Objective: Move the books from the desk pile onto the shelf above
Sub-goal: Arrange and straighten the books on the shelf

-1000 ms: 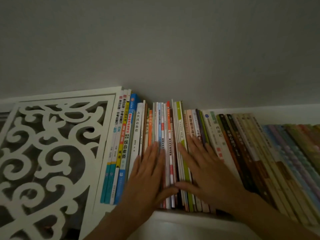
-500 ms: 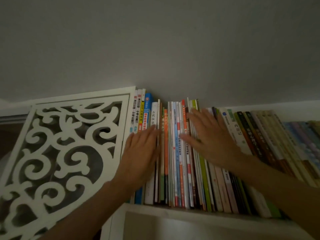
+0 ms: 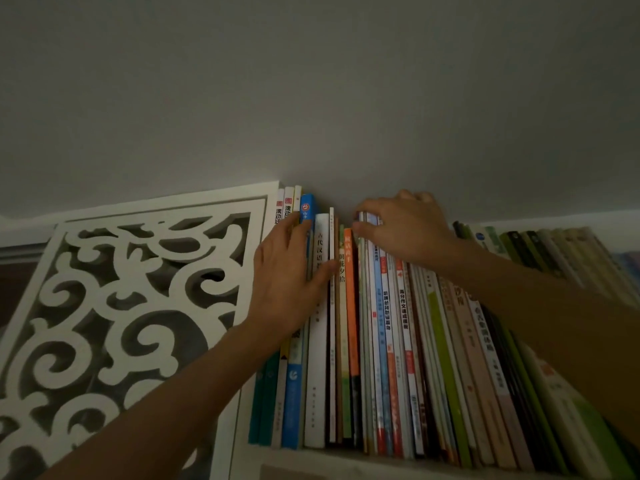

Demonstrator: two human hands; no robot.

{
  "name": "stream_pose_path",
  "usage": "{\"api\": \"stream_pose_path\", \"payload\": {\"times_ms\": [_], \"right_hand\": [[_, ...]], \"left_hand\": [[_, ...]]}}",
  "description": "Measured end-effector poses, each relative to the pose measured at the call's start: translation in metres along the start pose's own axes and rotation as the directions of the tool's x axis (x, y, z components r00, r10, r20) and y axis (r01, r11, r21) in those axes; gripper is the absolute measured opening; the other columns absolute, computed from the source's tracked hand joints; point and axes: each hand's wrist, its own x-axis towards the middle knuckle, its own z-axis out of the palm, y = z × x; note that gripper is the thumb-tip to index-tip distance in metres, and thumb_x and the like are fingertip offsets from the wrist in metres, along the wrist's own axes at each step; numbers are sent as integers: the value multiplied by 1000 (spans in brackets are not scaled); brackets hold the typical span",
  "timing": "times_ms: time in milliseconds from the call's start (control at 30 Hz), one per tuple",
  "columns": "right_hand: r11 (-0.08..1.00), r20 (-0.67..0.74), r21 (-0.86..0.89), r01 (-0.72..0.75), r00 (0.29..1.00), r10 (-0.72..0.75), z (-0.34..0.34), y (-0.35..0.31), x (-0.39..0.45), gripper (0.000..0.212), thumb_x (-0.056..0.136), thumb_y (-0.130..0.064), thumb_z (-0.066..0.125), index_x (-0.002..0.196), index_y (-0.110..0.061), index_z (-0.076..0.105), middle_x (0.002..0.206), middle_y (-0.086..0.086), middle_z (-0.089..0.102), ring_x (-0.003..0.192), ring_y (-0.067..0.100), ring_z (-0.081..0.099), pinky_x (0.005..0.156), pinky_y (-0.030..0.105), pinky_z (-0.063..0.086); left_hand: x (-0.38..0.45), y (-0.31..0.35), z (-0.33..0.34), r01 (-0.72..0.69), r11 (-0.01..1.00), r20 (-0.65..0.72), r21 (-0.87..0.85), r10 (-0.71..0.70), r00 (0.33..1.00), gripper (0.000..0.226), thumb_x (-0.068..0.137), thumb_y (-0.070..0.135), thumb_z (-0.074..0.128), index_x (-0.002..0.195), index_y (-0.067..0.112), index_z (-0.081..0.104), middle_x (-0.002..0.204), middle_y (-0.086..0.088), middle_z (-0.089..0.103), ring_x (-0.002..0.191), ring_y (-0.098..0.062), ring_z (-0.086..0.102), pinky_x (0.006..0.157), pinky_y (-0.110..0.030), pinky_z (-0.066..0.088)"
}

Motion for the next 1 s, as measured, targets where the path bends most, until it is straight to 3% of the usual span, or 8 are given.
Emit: {"api": "stream_pose_path", "payload": {"times_ms": [67, 133, 333, 600, 833, 1000], "right_hand": [[1000, -15, 10, 6, 1000, -6, 2, 0, 1, 32, 96, -49, 36, 117, -35, 55, 118, -4, 61, 111, 19, 45, 94, 36, 23], [1000, -37, 12, -3, 999, 3, 3, 0, 2, 31, 96, -48, 37, 118, -36, 55, 119, -4, 61, 111, 19, 45, 92, 35, 23], [999, -51, 28, -35, 998, 36, 3, 1, 1, 32, 94, -49, 40, 120, -38, 56, 118, -3, 63, 112, 19, 46, 92, 34, 24], [999, -13, 28, -30, 999, 30, -1, -1, -2, 33, 95, -50, 37, 120, -37, 55, 120, -4, 62, 114, 20, 45, 93, 35, 23], [999, 42, 33, -3, 999, 2, -5, 0, -2, 36, 96, -51, 35, 121, -35, 55, 120, -2, 60, 114, 21, 43, 93, 36, 23], [999, 37, -31, 30, 999, -29, -1, -1, -2, 35, 98, -45, 33, 126, -33, 50, 125, -4, 58, 115, 22, 43, 94, 36, 23]], "left_hand": [[5, 6, -2, -84, 996, -50, -31, 82, 995, 48, 94, 31, 48, 138, 14, 40, 149, -5, 29, 139, -19, 23, 110, -29, 10], [13, 11, -1, -173, 984, -28, 46, 174, 984, 41, 93, 28, 38, 127, 11, 52, 144, -12, 38, 137, -26, 29, 109, -32, 14], [46, 23, 11, -87, 952, 195, 295, 29, 980, 39, 99, 36, 31, 133, 25, 47, 158, -4, -2, 144, -25, -14, 113, -46, -11], [41, 14, 7, -140, 968, 252, 208, 86, 964, 42, 94, 29, 46, 136, 27, 45, 158, 1, 0, 143, -26, -16, 113, -48, -9], [43, 12, 5, -139, 972, 298, 191, 77, 951, 50, 93, 18, 43, 140, 31, 37, 158, 2, 2, 143, -27, -17, 113, -50, -10], [37, 15, 9, -85, 973, 221, 215, 36, 975, 43, 95, 25, 44, 137, 27, 42, 157, 2, 10, 144, -23, -12, 113, -46, -10]]}}
